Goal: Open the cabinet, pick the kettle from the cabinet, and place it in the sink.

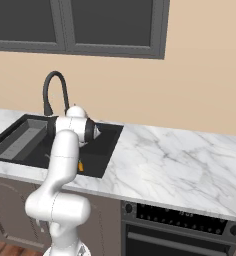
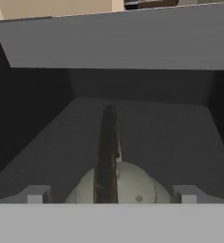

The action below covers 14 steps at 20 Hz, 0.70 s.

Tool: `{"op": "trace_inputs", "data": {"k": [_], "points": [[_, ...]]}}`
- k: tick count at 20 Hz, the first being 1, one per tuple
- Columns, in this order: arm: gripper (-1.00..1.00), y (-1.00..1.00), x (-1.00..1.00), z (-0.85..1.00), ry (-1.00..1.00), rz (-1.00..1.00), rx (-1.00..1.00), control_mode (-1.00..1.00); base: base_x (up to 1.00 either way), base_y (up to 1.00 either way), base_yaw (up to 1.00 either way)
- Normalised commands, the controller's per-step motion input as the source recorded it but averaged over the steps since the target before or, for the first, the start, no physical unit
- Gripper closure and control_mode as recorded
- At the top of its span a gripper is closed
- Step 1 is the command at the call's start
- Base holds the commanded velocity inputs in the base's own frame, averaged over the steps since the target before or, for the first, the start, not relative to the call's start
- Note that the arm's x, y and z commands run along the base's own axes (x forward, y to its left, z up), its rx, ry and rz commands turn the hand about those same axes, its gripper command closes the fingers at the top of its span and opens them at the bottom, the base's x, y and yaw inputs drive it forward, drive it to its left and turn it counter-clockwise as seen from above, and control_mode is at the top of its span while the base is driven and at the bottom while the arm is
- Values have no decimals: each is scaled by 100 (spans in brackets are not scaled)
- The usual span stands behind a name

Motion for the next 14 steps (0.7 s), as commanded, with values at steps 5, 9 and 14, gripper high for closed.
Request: {"op": "trace_inputs", "data": {"k": [5, 9, 14], "points": [[-100, -21, -2, -3, 0, -1, -8, -100, 0, 0, 0], [-100, -22, 1, 0, 0, -4, -6, -100, 0, 0, 0], [-100, -22, 2, 0, 0, -4, -7, -100, 0, 0, 0]]}}
